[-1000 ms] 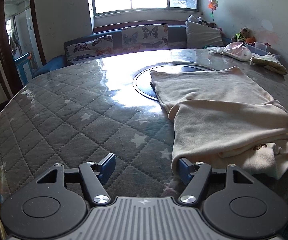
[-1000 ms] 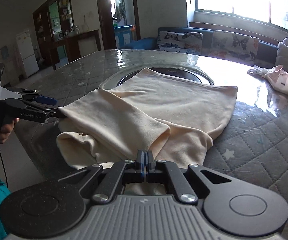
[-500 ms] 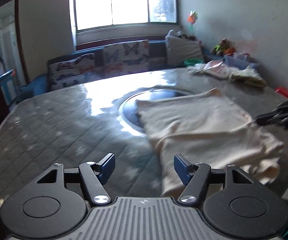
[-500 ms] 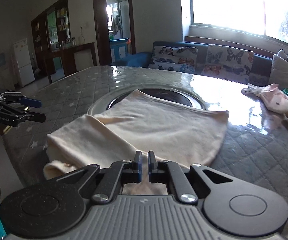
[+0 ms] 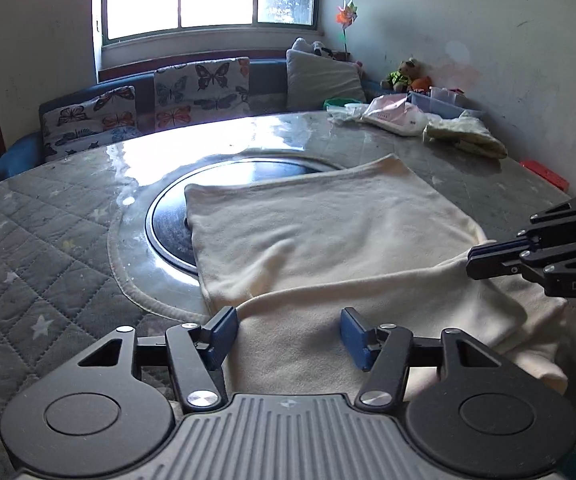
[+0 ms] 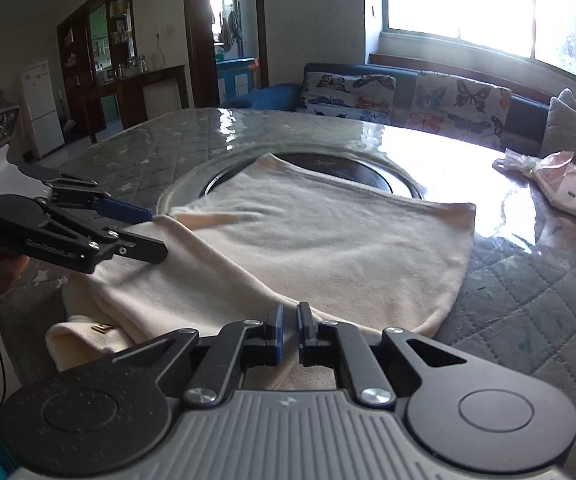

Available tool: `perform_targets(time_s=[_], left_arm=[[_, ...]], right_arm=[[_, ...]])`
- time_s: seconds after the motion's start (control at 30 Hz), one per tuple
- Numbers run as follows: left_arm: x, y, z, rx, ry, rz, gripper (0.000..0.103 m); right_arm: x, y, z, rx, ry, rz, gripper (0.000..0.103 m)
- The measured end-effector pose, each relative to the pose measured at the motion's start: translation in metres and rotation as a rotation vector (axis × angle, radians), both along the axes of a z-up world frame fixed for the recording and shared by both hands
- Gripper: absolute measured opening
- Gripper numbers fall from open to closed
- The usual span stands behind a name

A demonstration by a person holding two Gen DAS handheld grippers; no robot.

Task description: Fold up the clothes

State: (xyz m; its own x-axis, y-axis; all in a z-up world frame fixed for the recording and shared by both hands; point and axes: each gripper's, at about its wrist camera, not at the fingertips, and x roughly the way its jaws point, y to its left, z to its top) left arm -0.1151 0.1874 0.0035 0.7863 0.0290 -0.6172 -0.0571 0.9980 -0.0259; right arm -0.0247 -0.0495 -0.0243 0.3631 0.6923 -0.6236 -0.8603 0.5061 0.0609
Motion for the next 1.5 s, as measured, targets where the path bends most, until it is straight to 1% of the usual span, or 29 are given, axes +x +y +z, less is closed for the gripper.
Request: perform_targets(time_s=[0.13, 0.2, 0.27, 0.3, 0.4, 0.47, 0.53, 0.63, 0.7, 0.83, 0.9, 1.03, 1.1, 1.17, 1.23, 1.3, 1.37, 1.43, 1.5], left_arm=[[-0.007, -0.002, 0.006, 0.021, -0.035, -0.006, 0.060], [-0.003, -0.003, -0.003, 0.051, 0.000, -0.001, 0.060], [-0.003, -0.004, -0.009, 0.077, 0.013, -0.001, 0.061], [-0.006, -0.006, -0.008, 0.086, 0.007, -0.005, 0.061], [-0.014, -0.012, 0.003, 0.096, -0.030, -0.017, 0.061], [-0.020, -0.019, 0.010, 0.101, -0.052, -0.045, 0.061], [-0.023, -0.027, 0.009, 0.099, -0.049, -0.076, 0.061], [-0.023, -0.036, -0.004, 0.094, 0.003, -0.127, 0.061], [-0.024, -0.041, -0.012, 0.119, 0.023, -0.134, 0.061], [-0.036, -0.039, 0.000, 0.123, 0.006, -0.151, 0.061], [-0.046, -0.038, 0.006, 0.140, -0.001, -0.179, 0.061], [-0.071, -0.045, 0.010, 0.209, 0.013, -0.269, 0.062], [-0.081, -0.055, 0.008, 0.268, 0.014, -0.326, 0.062], [-0.087, -0.065, 0.005, 0.309, 0.004, -0.376, 0.062], [-0.089, -0.074, 0.001, 0.323, -0.001, -0.421, 0.062], [-0.089, -0.080, -0.005, 0.346, -0.002, -0.451, 0.062], [-0.087, -0.082, -0.009, 0.359, -0.001, -0.449, 0.062], [-0.083, -0.082, -0.011, 0.349, -0.007, -0.448, 0.062], [-0.080, -0.083, -0.012, 0.341, -0.014, -0.451, 0.062]], right_arm=[[-0.010, -0.001, 0.004, 0.006, -0.008, 0.031, 0.012], [-0.016, -0.002, 0.006, 0.009, -0.012, 0.046, 0.016], [-0.020, -0.003, 0.004, -0.008, -0.011, 0.054, 0.016], [-0.021, -0.004, 0.000, -0.026, -0.009, 0.053, 0.017], [-0.026, -0.014, 0.005, -0.021, -0.016, 0.047, 0.018], [-0.031, -0.019, 0.010, -0.011, -0.024, 0.051, 0.019], [-0.034, -0.020, 0.011, -0.006, -0.034, 0.062, 0.023], [-0.035, -0.017, 0.002, -0.028, -0.027, 0.065, 0.024], [-0.036, -0.018, -0.002, -0.037, -0.022, 0.063, 0.024], [-0.039, -0.026, 0.006, -0.023, -0.029, 0.060, 0.025], [-0.042, -0.032, 0.012, -0.027, -0.036, 0.066, 0.026], [-0.049, -0.045, 0.018, -0.049, -0.063, 0.081, 0.034], [-0.053, -0.052, 0.018, -0.073, -0.072, 0.094, 0.036], [-0.057, -0.056, 0.015, -0.097, -0.076, 0.111, 0.038], [-0.061, -0.059, 0.012, -0.115, -0.084, 0.120, 0.045], [-0.063, -0.061, 0.011, -0.128, -0.091, 0.128, 0.046], [-0.067, -0.063, 0.010, -0.133, -0.101, 0.137, 0.047], [-0.069, -0.064, 0.010, -0.131, -0.107, 0.145, 0.052], [-0.072, -0.063, 0.010, -0.132, -0.117, 0.158, 0.052]])
